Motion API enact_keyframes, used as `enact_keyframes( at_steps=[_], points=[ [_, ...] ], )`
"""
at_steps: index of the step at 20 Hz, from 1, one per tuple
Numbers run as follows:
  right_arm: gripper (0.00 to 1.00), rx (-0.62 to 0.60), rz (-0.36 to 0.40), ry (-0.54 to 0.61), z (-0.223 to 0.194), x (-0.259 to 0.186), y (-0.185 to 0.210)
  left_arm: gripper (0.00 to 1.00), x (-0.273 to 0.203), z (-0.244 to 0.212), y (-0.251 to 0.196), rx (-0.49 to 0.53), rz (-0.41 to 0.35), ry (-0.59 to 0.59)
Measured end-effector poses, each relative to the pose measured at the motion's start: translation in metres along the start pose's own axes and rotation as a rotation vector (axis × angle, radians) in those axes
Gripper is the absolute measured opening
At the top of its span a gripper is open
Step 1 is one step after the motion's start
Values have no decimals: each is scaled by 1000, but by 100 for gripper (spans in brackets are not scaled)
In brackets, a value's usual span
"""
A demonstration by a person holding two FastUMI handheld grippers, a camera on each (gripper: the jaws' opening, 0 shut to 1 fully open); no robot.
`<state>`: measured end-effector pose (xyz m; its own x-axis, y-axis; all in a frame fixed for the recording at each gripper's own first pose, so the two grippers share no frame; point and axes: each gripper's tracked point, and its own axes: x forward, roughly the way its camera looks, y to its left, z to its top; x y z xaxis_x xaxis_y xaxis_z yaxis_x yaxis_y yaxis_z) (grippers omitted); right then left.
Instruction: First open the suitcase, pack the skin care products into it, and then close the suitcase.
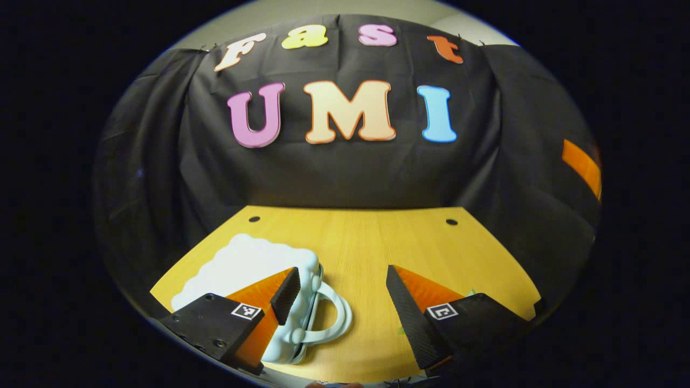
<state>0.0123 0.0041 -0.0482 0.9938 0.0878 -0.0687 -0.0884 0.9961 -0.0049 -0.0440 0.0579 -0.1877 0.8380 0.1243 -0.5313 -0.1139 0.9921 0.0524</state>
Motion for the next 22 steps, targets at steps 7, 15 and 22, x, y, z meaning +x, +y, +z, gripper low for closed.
enact_keyframes(
  at_steps=[7, 15, 22],
  points=[
    [99, -139, -72, 37, -3, 9, -14, 96, 39, -73, -4, -24, -49, 277],
    [98, -209, -141, 78, -10, 11, -34, 94, 76, -115, -13, -42, -93, 462],
    [98, -222, -120, 101, -21, 6, -20, 86, 92, -136, -16, -62, -106, 586]
  ],
)
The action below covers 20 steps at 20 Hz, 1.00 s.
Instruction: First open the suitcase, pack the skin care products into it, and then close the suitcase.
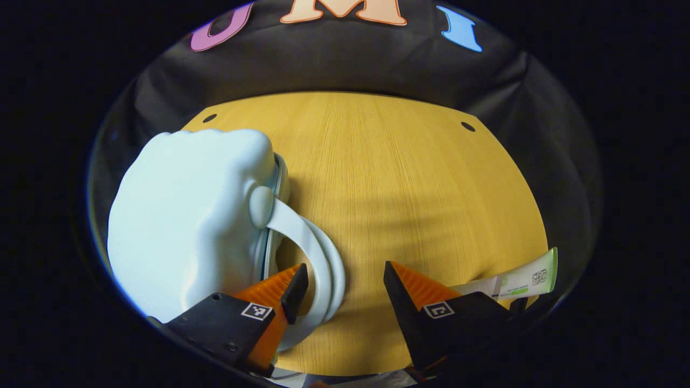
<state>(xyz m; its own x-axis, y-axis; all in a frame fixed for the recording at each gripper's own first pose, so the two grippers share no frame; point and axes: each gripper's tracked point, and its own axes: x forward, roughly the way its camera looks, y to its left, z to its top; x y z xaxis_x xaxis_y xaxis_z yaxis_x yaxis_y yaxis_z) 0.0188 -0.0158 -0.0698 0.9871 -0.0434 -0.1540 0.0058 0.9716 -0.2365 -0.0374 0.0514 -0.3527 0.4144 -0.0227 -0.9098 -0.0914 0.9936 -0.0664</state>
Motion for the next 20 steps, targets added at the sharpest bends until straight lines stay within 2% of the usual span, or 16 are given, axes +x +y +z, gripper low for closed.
enact_keyframes(
  at_steps=[1, 2, 4, 6, 8, 9, 12, 20],
  points=[
    [98, 1, 1, 2, 0, 0, 0, 85, 2, -1, -1, 3, -9, 8],
    [98, 7, 1, 5, -3, -1, 0, 78, 3, -4, -5, 3, -32, 25],
    [99, 18, -9, 4, -4, -2, -5, 64, 4, -9, 3, -26, -6, 60],
    [99, 24, -18, 3, -5, -4, -9, 43, 5, -7, 12, -58, 2, 59],
    [99, 22, -23, -1, -6, -3, -12, 23, 0, -5, 9, -74, -26, 66],
    [99, 24, -26, -3, -7, -3, -13, 22, -1, -6, 8, -71, -38, 75],
    [99, 43, -24, -19, -4, -5, -14, 10, -10, 1, 8, -75, -34, 78],
    [99, 117, 1, -18, -13, -10, -6, 1, -40, 14, 1, 10, -36, 85]
  ],
)
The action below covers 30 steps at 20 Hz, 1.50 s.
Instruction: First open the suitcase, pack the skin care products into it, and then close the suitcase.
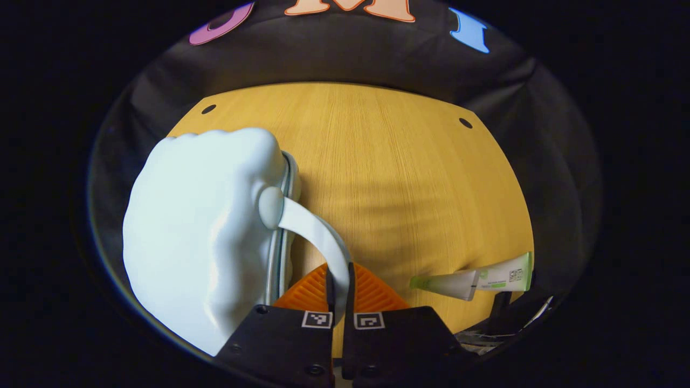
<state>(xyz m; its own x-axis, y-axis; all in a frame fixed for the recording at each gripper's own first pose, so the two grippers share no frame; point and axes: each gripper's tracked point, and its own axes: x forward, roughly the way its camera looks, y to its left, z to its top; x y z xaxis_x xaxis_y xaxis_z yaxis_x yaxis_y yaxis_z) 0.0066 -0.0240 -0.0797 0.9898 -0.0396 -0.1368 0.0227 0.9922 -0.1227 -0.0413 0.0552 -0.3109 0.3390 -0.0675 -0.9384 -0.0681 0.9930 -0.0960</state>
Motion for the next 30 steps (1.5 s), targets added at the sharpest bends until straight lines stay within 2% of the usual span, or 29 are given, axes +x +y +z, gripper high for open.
enact_keyframes(
  at_steps=[2, 4, 8, 12, 20, 23, 26, 27, 30],
  points=[
    [99, 15, 5, -1, -2, -1, 1, 0, -8, 8, 1, 65, 35, -25],
    [99, 27, 4, -3, -3, -2, 0, 0, -20, 22, -2, 79, 38, -55],
    [98, 42, 9, -20, 1, -3, 0, 0, -54, 41, 6, 44, 20, -134],
    [99, 62, 24, -15, -2, -2, 7, 0, -90, 58, 21, 53, 42, -204],
    [99, 83, 73, -13, -2, 0, 42, 0, -170, 93, 110, 40, 154, -372],
    [99, 96, 82, -19, 2, 4, 54, 0, -188, 100, 140, 15, 190, -424],
    [98, 107, 76, -21, 5, 6, 61, 0, -198, 105, 173, 17, 243, -451],
    [98, 105, 71, -21, 5, 7, 64, 0, -198, 100, 179, 22, 239, -429],
    [98, 106, 54, -15, 4, 9, 71, 0, -207, 108, 205, 46, 270, -469]
  ],
)
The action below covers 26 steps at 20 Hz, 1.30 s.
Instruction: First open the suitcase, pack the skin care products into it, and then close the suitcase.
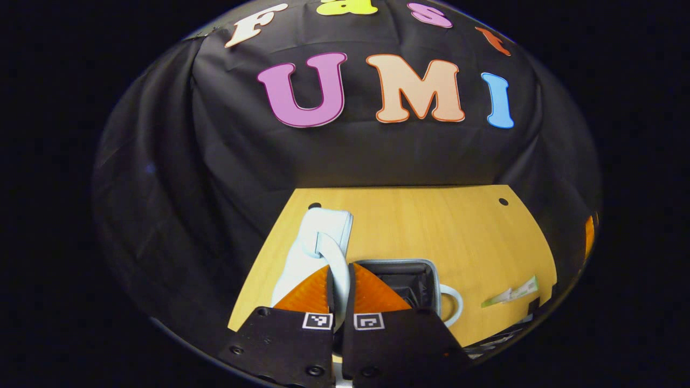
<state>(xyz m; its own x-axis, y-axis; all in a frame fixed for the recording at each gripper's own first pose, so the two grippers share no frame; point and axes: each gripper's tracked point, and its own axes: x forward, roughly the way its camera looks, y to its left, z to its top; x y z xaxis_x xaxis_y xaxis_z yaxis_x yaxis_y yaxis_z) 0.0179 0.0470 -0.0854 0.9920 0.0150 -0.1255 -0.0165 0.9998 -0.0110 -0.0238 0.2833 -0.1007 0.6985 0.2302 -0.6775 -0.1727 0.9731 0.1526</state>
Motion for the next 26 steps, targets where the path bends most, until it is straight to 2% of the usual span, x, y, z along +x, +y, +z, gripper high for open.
enact_keyframes(
  at_steps=[3, 7, 13, 26],
  points=[
    [99, -7, -21, 3, -3, 2, 9, 0, 7, 2, 35, -22, 46, -27],
    [98, -3, -57, -14, 3, 6, 24, 0, 18, 4, 98, 19, 145, -51],
    [98, -37, -129, -41, 10, 16, 37, 0, 43, -9, 154, -94, 105, -36],
    [98, -131, -119, -30, 13, 25, 74, 0, 118, -111, 250, -274, 136, 70]
  ],
)
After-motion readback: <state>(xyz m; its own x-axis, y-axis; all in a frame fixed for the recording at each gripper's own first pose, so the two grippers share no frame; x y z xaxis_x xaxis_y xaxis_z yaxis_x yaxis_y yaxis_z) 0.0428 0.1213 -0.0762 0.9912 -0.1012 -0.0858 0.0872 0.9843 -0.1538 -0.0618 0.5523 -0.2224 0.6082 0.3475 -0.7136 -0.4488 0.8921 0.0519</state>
